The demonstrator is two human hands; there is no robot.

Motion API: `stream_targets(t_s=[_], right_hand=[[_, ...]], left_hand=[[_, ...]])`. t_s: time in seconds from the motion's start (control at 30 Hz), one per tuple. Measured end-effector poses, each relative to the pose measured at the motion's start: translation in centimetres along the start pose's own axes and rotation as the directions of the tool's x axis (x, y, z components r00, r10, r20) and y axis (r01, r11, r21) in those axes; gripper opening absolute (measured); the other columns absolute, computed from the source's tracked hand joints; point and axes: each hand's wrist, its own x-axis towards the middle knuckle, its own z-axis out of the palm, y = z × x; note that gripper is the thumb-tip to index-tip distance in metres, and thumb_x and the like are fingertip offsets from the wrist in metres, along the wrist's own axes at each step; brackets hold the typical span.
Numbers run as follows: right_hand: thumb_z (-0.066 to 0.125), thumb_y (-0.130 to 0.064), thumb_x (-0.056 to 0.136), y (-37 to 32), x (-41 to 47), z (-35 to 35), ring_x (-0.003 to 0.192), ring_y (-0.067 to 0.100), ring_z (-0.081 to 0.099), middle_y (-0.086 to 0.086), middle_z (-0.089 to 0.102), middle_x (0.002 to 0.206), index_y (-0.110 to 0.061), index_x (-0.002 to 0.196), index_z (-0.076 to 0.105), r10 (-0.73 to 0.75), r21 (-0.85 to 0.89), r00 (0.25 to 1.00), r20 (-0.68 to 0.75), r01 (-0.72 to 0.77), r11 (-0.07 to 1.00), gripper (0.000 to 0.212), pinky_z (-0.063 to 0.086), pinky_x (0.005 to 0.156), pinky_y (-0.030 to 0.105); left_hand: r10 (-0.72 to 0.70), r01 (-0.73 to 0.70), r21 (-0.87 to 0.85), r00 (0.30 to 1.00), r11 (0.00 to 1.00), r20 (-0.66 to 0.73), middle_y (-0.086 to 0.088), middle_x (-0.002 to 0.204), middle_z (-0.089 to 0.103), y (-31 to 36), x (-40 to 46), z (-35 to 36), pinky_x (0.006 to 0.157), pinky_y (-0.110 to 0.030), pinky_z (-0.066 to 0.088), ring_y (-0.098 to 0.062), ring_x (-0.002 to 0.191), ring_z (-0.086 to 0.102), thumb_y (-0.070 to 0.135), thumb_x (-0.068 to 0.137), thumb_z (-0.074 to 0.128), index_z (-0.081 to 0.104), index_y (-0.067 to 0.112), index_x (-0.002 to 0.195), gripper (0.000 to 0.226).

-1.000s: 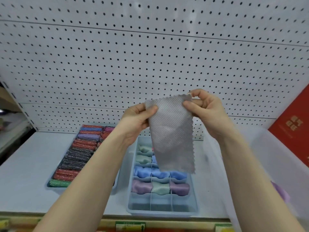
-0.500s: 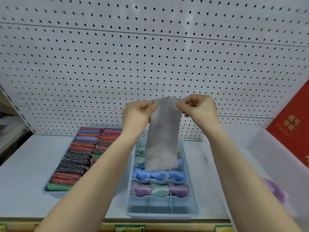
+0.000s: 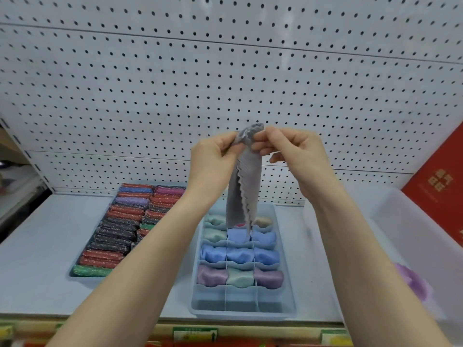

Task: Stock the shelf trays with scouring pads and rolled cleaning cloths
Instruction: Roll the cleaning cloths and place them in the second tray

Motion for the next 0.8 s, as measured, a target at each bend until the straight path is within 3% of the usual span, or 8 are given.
stream_targets(t_s=[0.1,0.23,0.3,0.47,0.57,0.67,0.8], right_hand=[[0.06,-0.016,0.096,1.8,-0.4,-1.6,0.088,0.011,0.066,0.003,0.075,0.092,-0.014,0.1,0.073,0.009,0.026,1.0,-0.019,-0.008,1.0,0.014,0.053,0.079,0.03],[0.061,-0.016,0.093,5.0,-1.9,-1.5,0.117,0.021,0.062,0.007,0.069,0.119,-0.01,0.124,0.063,0.121,0.053,0.924,0.363,-0.151,0.987,0.031,0.048,0.102,0.035],[0.065,-0.01,0.09,5.4,-2.3,-0.7,0.115,0.022,0.063,0.01,0.069,0.119,-0.006,0.123,0.063,0.105,0.116,0.904,0.415,-0.168,0.979,0.033,0.048,0.1,0.031],[0.07,-0.011,0.082,5.1,-2.2,1.2,0.084,0.016,0.07,0.007,0.075,0.091,-0.003,0.097,0.071,0.142,0.203,0.945,0.294,-0.207,0.957,0.017,0.056,0.078,0.026],[0.069,-0.009,0.086,5.8,-2.3,1.4,0.075,0.016,0.069,0.008,0.074,0.084,-0.006,0.093,0.072,0.212,0.221,0.956,0.201,-0.255,0.941,0.008,0.057,0.07,0.026],[0.069,-0.008,0.087,6.8,-2.8,1.2,0.075,0.019,0.072,0.009,0.076,0.085,-0.006,0.095,0.071,0.305,0.213,0.945,0.12,-0.325,0.921,0.009,0.057,0.067,0.028],[0.067,-0.007,0.089,8.6,-3.6,1.1,0.078,0.024,0.072,0.018,0.074,0.094,-0.004,0.11,0.069,0.437,0.16,0.894,0.098,-0.448,0.88,0.021,0.058,0.069,0.033]], left_hand=[[-0.073,0.076,-0.123,0.997,0.99,0.025,0.011,0.078,0.069,0.3,0.5,-0.7,0.075,-0.033,0.049,-0.01,0.073,0.057,0.007,0.096,0.054,0.07,0.03,0.091,0.028],[-0.118,0.139,-0.306,0.989,0.942,0.087,0.004,0.084,0.07,1.4,1.3,-1.5,0.075,-0.03,0.053,-0.012,0.078,0.064,0.001,0.099,0.048,0.067,0.018,0.097,0.026],[-0.126,0.156,-0.362,0.987,0.919,0.104,0.003,0.085,0.07,1.9,1.5,-1.8,0.07,-0.024,0.055,-0.009,0.077,0.066,0.001,0.099,0.047,0.066,0.014,0.101,0.023],[-0.228,0.272,-0.469,0.962,0.84,0.149,0.004,0.083,0.07,2.1,1.9,-2.5,0.065,-0.025,0.055,-0.008,0.071,0.067,0.01,0.102,0.046,0.064,0.013,0.102,0.018],[-0.387,0.469,-0.374,0.88,0.8,0.276,-0.001,0.091,0.072,0.5,0.8,-2.7,0.073,-0.029,0.059,-0.016,0.08,0.072,0.034,0.099,0.051,0.063,0.009,0.104,0.028],[-0.482,0.565,-0.17,0.797,0.807,0.364,-0.006,0.099,0.073,-2.8,-2.1,-1.5,0.075,-0.021,0.058,-0.015,0.087,0.072,0.018,0.092,0.065,0.064,0.009,0.109,0.019],[-0.568,0.623,-0.17,0.773,0.764,0.282,-0.004,0.086,0.069,-5.8,-3.7,0.0,0.07,-0.023,0.059,-0.014,0.077,0.068,0.004,0.088,0.068,0.065,0.005,0.113,0.025]])
